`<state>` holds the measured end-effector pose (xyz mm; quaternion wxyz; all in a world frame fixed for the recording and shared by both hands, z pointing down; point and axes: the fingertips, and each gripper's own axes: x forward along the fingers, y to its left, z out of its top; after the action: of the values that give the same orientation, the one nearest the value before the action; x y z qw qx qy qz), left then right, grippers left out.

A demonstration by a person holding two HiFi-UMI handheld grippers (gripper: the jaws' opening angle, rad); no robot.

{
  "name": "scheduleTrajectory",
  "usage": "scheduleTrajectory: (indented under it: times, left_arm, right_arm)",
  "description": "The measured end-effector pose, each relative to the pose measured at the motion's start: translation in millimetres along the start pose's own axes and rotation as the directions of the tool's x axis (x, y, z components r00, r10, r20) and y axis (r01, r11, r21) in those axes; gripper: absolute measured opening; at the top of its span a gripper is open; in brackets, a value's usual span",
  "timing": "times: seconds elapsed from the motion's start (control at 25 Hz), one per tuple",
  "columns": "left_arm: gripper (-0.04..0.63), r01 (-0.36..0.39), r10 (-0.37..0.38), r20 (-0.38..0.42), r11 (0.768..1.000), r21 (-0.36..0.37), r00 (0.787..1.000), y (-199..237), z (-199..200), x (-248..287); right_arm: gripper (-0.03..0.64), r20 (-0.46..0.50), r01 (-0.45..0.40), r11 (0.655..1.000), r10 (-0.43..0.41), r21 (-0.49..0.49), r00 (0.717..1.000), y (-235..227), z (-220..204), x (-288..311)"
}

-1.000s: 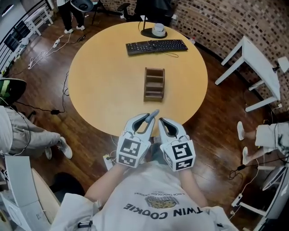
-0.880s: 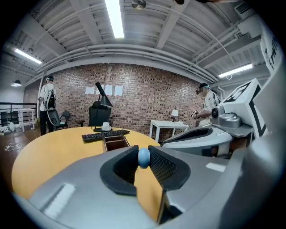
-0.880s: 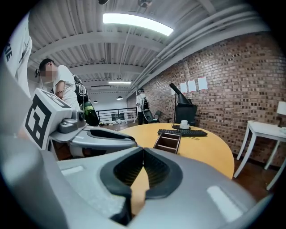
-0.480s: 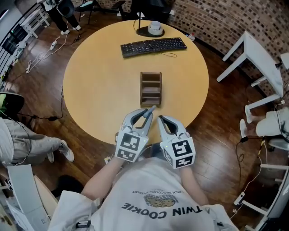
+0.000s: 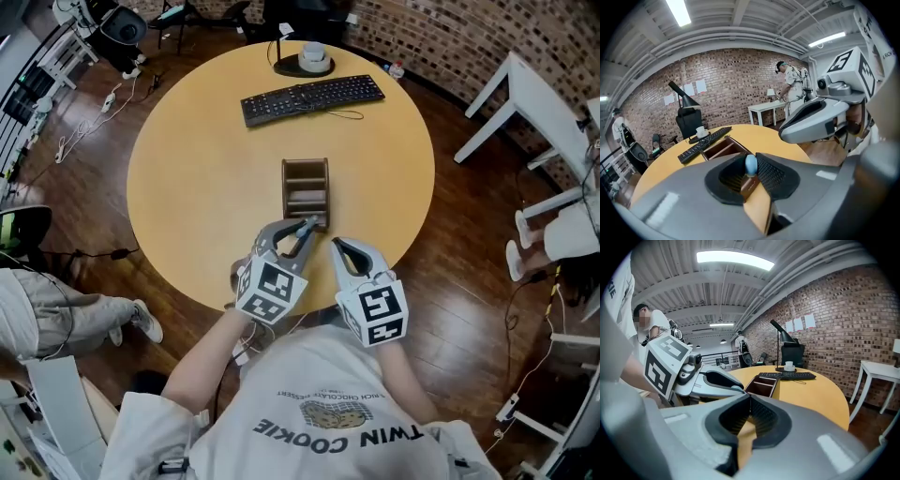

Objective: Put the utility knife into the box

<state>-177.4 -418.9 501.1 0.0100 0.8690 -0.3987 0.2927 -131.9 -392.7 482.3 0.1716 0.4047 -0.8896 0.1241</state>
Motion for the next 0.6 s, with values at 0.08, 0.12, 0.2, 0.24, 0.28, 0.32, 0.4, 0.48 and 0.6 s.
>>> scheduleTrajectory:
  times: [0.08,0.12,0.2,0.24,0.28,0.32,0.4,0.48,0.6]
  left_arm:
    - [0.073,0.022,-0.021,-0.020,0.999,0.048,1.000,-2,1,7]
    - [0.074,0.036,-0.034,-0.032,0.997,0.074,0.999,-3,2,11]
    - [0.073,0.067,-0.059,-0.061,0.990,0.126,0.996,-6,1,19]
    - [0.074,0.083,-0.072,-0.077,0.985,0.149,0.994,-7,0,24]
    - [0.074,0.097,-0.082,-0.093,0.981,0.169,0.992,-9,-1,27]
    - [0.074,0.108,-0.089,-0.107,0.976,0.188,0.990,-9,-3,31]
    - [0.074,0.126,-0.099,-0.128,0.968,0.218,0.987,-9,-4,36]
    - [0.074,0.141,-0.109,-0.145,0.962,0.236,0.983,-9,-7,41]
    - [0.074,0.162,-0.120,-0.168,0.950,0.266,0.979,-11,-11,48]
  right_arm:
    - [0.003,0.002,0.002,1.000,-0.002,0.007,1.000,-5,0,2]
    - [0.003,0.002,0.003,1.000,-0.003,0.010,1.000,-8,0,3]
    - [0.003,0.001,0.004,1.000,-0.004,0.014,1.000,-12,0,6]
    - [0.003,0.000,0.003,1.000,-0.003,0.016,1.000,-14,1,7]
    - [0.003,0.000,0.003,1.000,-0.003,0.018,1.000,-17,1,8]
    - [0.003,0.000,0.004,1.000,-0.004,0.021,1.000,-19,1,8]
    - [0.003,-0.001,0.008,1.000,-0.007,0.026,1.000,-22,2,9]
    - [0.003,-0.003,0.010,0.999,-0.010,0.031,1.000,-25,1,10]
    - [0.003,-0.009,0.012,0.999,-0.012,0.033,1.000,-27,-3,11]
